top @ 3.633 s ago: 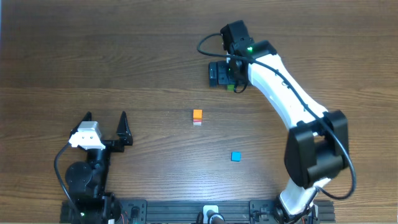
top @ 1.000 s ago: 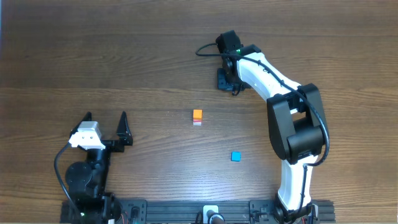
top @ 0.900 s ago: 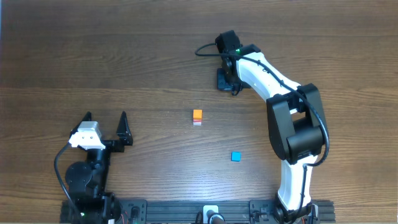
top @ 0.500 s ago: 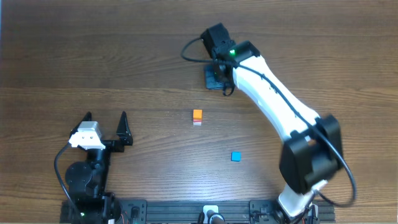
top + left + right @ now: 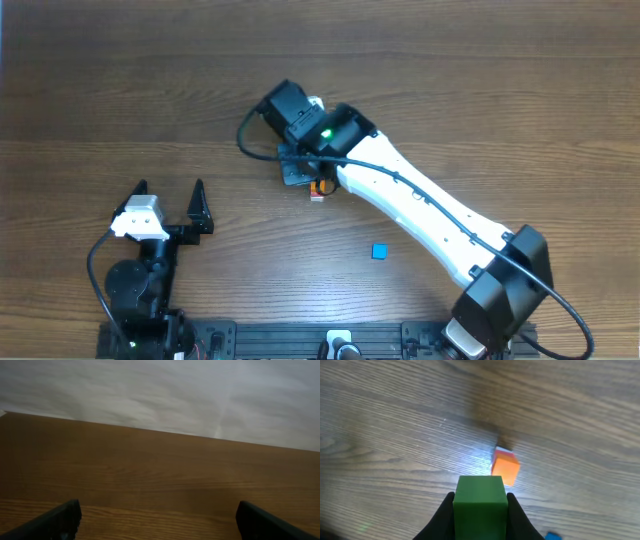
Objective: Stack Cubes
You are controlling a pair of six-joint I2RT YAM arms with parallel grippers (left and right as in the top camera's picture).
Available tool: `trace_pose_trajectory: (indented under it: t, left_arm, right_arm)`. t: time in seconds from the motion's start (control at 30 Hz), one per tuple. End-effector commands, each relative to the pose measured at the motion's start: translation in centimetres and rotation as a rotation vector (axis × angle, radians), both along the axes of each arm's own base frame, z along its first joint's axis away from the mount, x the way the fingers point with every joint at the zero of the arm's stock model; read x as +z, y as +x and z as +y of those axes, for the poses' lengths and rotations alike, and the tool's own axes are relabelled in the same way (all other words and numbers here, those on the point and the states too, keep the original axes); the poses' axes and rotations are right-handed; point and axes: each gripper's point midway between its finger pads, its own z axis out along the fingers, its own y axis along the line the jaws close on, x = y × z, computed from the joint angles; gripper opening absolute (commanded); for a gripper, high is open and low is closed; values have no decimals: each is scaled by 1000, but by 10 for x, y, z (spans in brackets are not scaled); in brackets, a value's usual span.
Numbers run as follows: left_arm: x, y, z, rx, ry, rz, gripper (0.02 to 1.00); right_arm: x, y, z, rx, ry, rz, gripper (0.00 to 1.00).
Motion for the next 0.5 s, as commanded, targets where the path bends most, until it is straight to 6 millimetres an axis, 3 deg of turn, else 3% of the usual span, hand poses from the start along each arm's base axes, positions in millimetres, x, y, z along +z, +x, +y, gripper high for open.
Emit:
trace_pose_trajectory:
  t: [0.03,0.13,0.5]
  left_arm:
    - [-1,0,0,-3,14,0,998]
    - [-1,0,0,-3,14,0,998]
    - [-1,0,0,-3,14,0,1000]
  right_arm:
    - [-31,-7,-4,-112,-63,95,12]
    - [-41,-12,-4,-117,-77,134,9]
    - [-43,-13,-12,-155,-100,154,9]
